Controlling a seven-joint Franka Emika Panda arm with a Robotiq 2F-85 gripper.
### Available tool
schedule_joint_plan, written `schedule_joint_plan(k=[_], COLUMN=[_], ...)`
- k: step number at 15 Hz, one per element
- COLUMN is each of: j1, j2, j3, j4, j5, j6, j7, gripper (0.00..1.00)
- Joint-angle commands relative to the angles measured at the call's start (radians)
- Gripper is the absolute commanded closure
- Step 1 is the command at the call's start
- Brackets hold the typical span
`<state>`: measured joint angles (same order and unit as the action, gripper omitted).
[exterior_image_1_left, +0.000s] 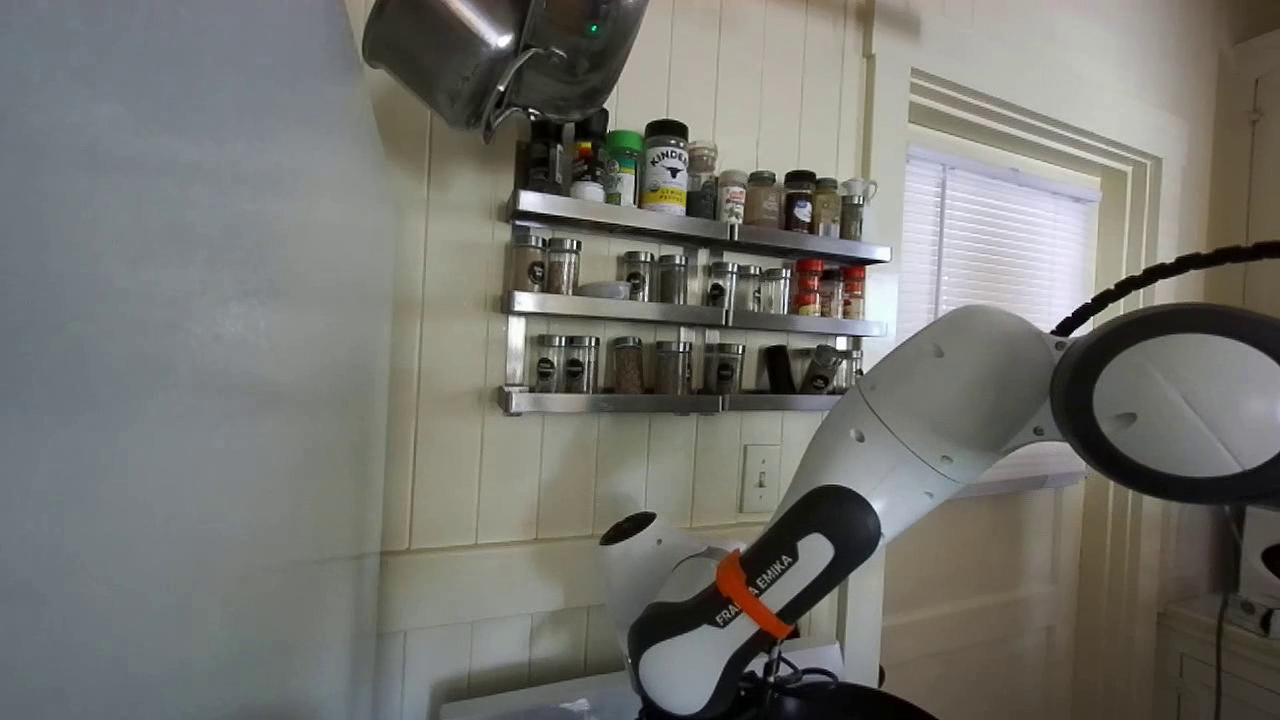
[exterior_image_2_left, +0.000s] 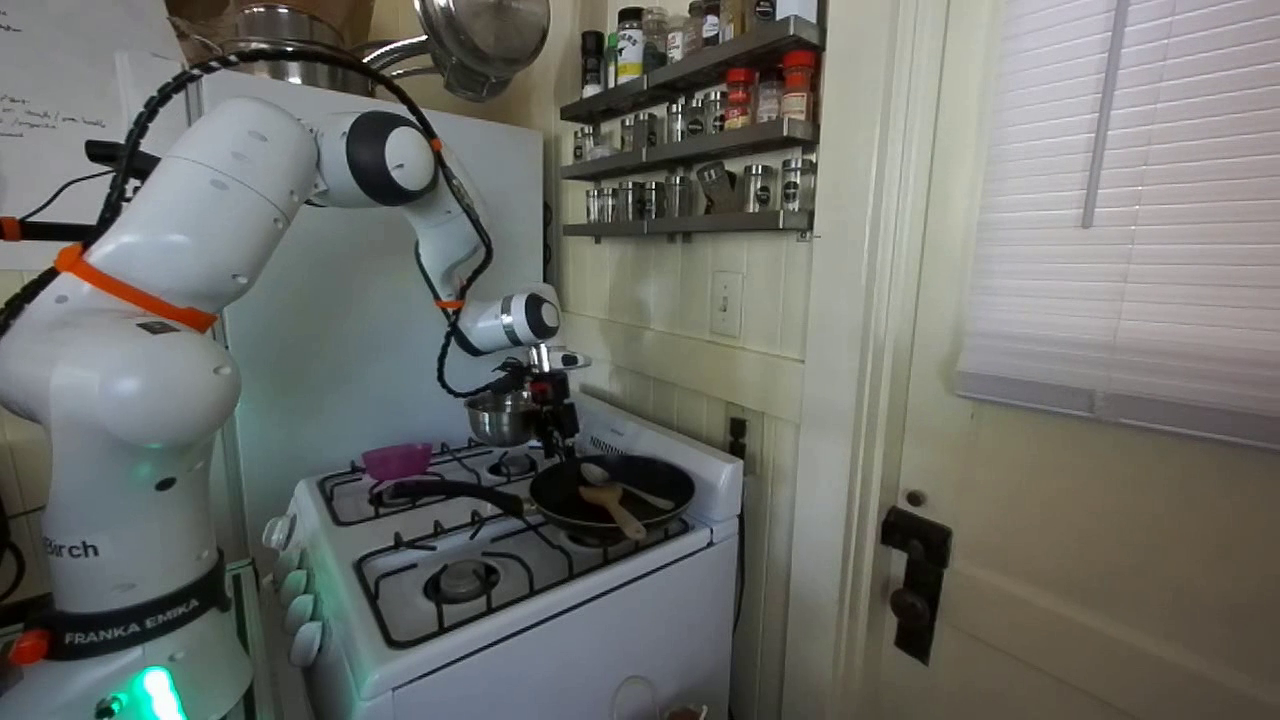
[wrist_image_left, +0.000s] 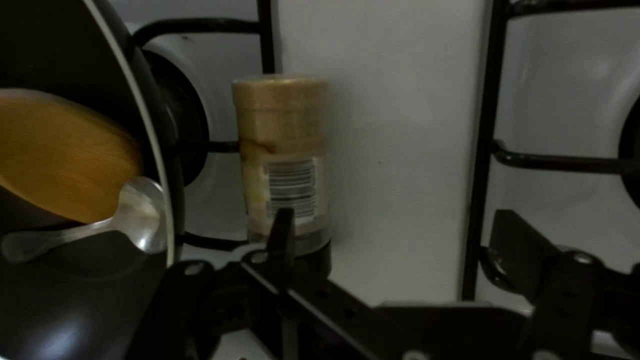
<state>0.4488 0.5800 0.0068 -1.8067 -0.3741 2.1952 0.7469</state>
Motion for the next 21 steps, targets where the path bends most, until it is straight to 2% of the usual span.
schedule_joint_plan(k=[1,8,12,15,21], j1=[0.009,0.005,0.000,0.000,-0.036], j2=[-0.046,-0.095,-0.129,-0.135,-0.112], j3=[0.001,-0.008,0.000,-0.005,-0.002], j4=[-0.081,-0.173,-0.210,-0.216,-0.194], j5=[0.000,-0.047,-0.074,-0.151,-0.329], j6=[0.005,0.013,-0.021,-0.044,0.014], j7=[0.091,0.220,0.234,0.210,0.170], gripper=[0.00,0.00,0.00,0.00,0.00])
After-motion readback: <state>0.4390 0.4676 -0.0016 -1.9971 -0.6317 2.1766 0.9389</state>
